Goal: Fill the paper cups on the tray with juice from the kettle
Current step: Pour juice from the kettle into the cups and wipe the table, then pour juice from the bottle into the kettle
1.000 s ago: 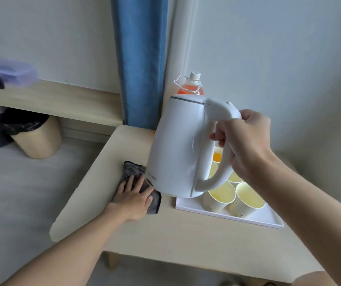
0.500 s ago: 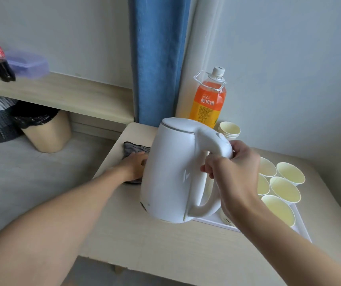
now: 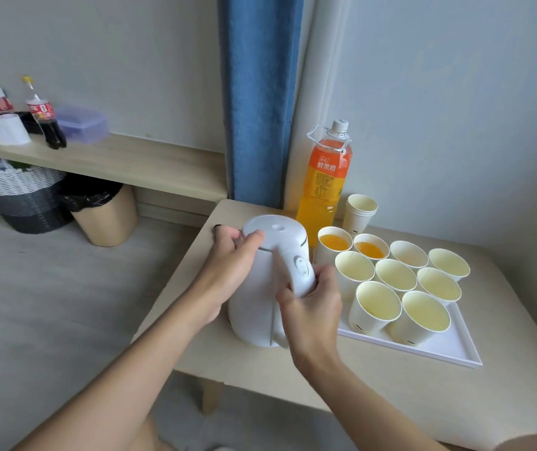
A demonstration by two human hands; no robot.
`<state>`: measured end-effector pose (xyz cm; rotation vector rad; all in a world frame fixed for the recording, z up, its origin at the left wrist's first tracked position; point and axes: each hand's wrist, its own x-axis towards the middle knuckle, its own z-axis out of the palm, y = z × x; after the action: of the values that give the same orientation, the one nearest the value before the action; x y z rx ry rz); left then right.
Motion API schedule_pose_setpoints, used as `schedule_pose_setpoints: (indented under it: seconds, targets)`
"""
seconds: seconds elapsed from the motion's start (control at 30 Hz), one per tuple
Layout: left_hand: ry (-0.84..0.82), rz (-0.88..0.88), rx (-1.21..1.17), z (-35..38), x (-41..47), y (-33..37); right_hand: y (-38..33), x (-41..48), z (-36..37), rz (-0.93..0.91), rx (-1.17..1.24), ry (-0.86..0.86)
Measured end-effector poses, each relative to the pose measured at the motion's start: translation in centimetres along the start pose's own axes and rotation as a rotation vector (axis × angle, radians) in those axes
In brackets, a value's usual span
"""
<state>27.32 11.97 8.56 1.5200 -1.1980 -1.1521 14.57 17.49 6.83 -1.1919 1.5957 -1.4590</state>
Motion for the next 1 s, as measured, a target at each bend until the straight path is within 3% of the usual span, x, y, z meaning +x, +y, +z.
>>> schedule_pose_setpoints:
  seconds: [0.13, 0.27, 0.5, 0.67, 0.8, 0.87, 0.93, 1.0]
  targets:
    - [0.064, -0.060, 0.032, 0.5, 0.1, 1.0, 0.9, -2.0, 1.0, 0.078, 0.047, -0.247]
    - [0.118, -0.109, 0.009, 0.4, 0.7, 0.7, 0.9, -2.9, 2.0, 0.044, 0.035, -0.394]
    - [0.159, -0.210, -0.082, 0.4, 1.6, 1.6, 0.2, -2.7, 2.8, 0.014, 0.005, -0.476]
    - [0.195, -0.127, -0.080, 0.0, -0.7, 2.4, 0.5, -2.4, 4.2, -0.009, -0.093, -0.462]
    - [0.125, -0.057, -0.001, -1.0, -3.4, 1.1, 0.7, -2.3, 5.2, -0.198, -0.257, -0.457]
    - [0.073, -0.071, 0.097, -1.2, -4.2, 0.1, 0.3, -2.2, 5.9, -0.318, -0.207, -0.443]
    - [0.084, -0.072, 0.123, -1.4, -4.1, -0.9, 0.1, -2.4, 5.7, -0.300, -0.096, -0.545]
    - [0.120, -0.035, 0.132, -1.7, -3.9, -1.2, 0.2, -2.5, 4.7, -0.210, -0.182, -0.652]
